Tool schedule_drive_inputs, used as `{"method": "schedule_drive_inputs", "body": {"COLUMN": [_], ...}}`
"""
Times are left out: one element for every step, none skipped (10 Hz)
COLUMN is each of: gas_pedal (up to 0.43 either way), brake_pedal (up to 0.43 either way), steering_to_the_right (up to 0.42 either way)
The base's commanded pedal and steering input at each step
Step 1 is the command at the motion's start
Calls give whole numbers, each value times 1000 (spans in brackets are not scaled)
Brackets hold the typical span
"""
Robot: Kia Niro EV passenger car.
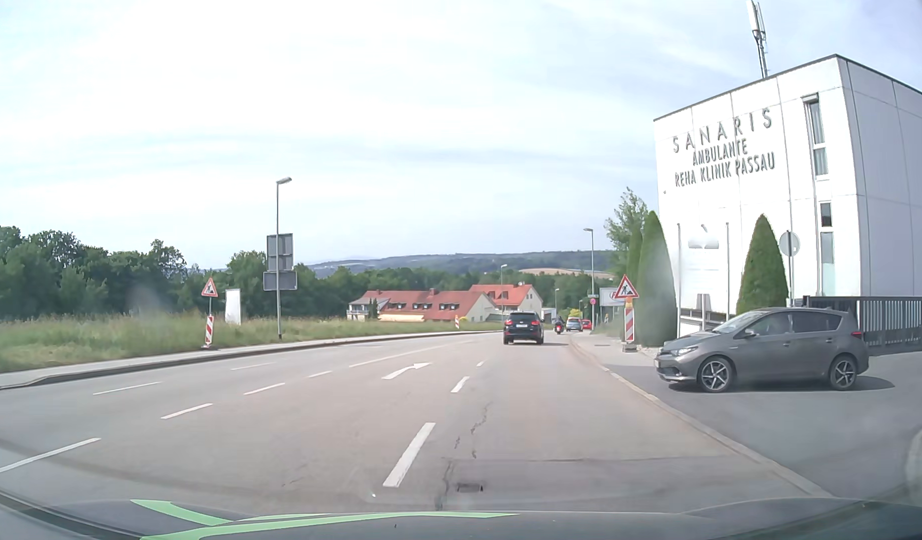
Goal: Follow the waypoints while adhering to traffic rules and regulations
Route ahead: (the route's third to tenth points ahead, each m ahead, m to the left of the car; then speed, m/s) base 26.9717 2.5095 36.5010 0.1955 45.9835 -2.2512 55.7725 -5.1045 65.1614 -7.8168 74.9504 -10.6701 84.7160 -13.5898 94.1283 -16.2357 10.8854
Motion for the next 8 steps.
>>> {"method": "schedule_drive_inputs", "body": {"gas_pedal": [0,0,0,0,0,0,0,0], "brake_pedal": [0,0,0,0,0,0,0,0], "steering_to_the_right": [31,31,31,31,31,30,30,30]}}
